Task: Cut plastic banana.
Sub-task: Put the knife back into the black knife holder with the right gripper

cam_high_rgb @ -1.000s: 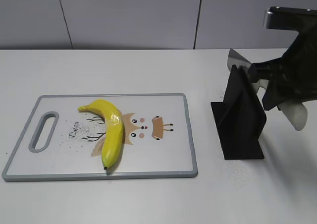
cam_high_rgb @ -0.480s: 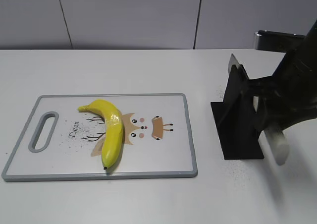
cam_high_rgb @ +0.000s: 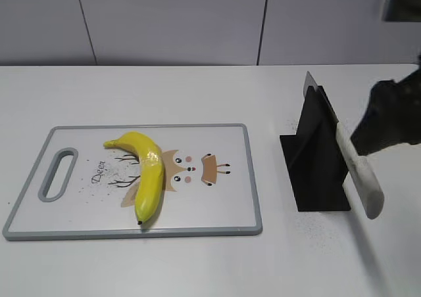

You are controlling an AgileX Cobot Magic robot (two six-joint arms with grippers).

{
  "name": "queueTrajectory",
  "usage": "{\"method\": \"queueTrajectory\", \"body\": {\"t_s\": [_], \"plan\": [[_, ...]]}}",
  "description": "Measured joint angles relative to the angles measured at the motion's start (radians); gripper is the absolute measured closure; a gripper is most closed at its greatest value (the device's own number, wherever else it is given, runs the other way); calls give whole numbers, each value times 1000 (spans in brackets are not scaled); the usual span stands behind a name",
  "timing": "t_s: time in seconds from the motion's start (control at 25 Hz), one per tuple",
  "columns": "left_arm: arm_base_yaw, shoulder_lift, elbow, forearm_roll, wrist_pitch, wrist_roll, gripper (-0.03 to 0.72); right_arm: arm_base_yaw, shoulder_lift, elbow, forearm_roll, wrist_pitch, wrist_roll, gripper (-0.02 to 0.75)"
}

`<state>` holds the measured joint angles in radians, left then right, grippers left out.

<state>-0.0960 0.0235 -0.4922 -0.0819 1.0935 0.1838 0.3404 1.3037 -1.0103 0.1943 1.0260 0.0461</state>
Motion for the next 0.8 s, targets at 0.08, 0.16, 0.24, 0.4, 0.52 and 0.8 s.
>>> {"method": "queueTrajectory", "body": {"t_s": [0.08, 0.16, 0.24, 0.4, 0.52, 0.8], "plan": [[0, 0, 0, -2, 1, 0, 97, 0, -103, 43, -13, -2, -46, 153], [0, 0, 0, -2, 1, 0, 97, 0, -197, 105, -37, -22, -78, 153], [0, 0, 0, -3, 2, 0, 97, 0, -302, 187, -57, -49, -92, 153], [0, 0, 0, -3, 2, 0, 97, 0, -487, 347, -105, -69, -96, 153], [0, 0, 0, -4, 2, 0, 97, 0, -646, 438, -127, -67, -97, 153], [0, 0, 0, -4, 4, 0, 97, 0, -985, 490, -134, -14, -100, 158]]}}
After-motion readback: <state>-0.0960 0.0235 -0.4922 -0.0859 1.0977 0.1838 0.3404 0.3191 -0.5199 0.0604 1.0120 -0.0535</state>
